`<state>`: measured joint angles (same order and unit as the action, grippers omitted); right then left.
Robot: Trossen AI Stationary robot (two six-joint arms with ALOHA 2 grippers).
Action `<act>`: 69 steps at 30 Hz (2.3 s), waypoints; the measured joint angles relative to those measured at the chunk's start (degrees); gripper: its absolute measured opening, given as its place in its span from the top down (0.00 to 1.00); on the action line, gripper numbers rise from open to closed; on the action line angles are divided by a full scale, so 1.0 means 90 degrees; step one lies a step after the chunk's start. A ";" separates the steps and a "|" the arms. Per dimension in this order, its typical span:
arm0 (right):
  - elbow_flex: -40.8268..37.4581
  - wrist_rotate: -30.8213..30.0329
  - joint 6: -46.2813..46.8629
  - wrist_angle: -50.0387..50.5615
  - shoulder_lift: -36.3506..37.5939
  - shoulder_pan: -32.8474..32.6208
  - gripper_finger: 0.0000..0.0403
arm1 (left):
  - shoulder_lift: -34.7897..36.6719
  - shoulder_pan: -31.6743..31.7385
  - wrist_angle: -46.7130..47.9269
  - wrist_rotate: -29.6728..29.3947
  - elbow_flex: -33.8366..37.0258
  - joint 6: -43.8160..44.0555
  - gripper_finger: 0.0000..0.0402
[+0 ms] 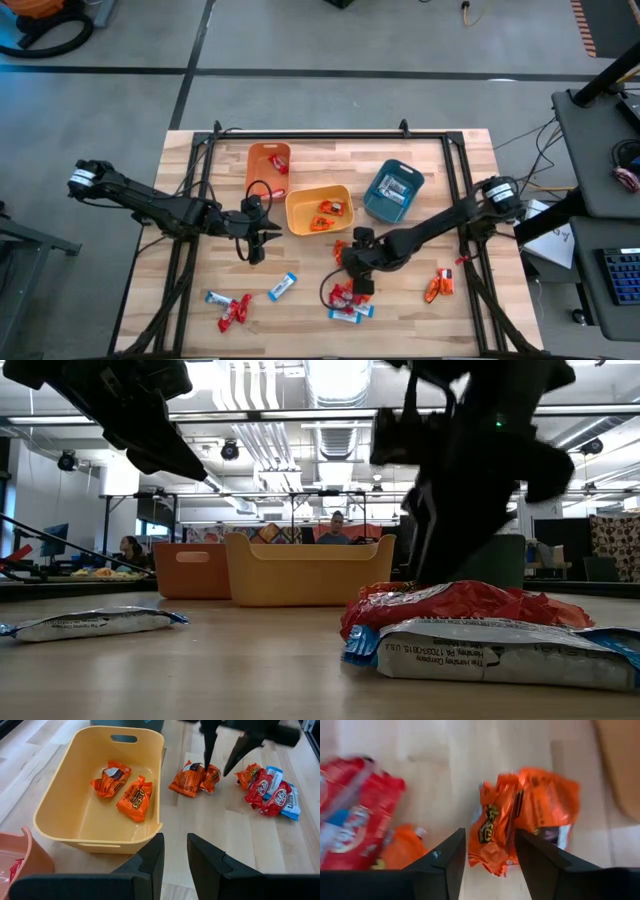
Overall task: Sort candy
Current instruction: Put the orange chocolate into the yellow bin
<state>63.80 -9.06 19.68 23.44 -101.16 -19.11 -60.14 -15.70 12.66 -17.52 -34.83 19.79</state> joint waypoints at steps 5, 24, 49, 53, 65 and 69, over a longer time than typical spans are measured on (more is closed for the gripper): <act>0.0065 0.0007 -0.0086 0.0009 -0.0236 -0.0002 0.72 | 0.0000 0.0000 -0.0002 0.0000 0.0000 0.0019 0.83; 0.0078 -0.0012 -0.0403 0.0032 0.0555 0.0003 0.97 | 0.0000 0.0000 0.0037 0.0002 0.0000 0.0022 0.83; 0.0334 -0.2289 -0.2070 -0.0698 0.0814 0.1542 0.97 | 0.0000 0.0000 0.0214 0.1311 0.0000 0.1169 0.83; 0.0334 -0.2291 -0.2023 -0.0717 0.0811 0.1588 0.97 | 0.0000 -0.0012 0.0265 0.1365 0.0000 0.1637 0.83; 0.0337 -0.2288 -0.1974 -0.0855 0.0811 0.1588 0.97 | -0.0448 -0.0041 0.0250 0.1362 0.0000 0.2159 0.83; 0.0337 -0.2288 -0.1974 -0.0892 0.0811 0.1586 0.97 | -0.0662 -0.0041 0.0180 0.1362 0.0000 0.2216 0.83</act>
<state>66.83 -29.65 1.91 15.42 -93.86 -4.84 -66.10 -16.08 14.28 -5.26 -34.83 39.74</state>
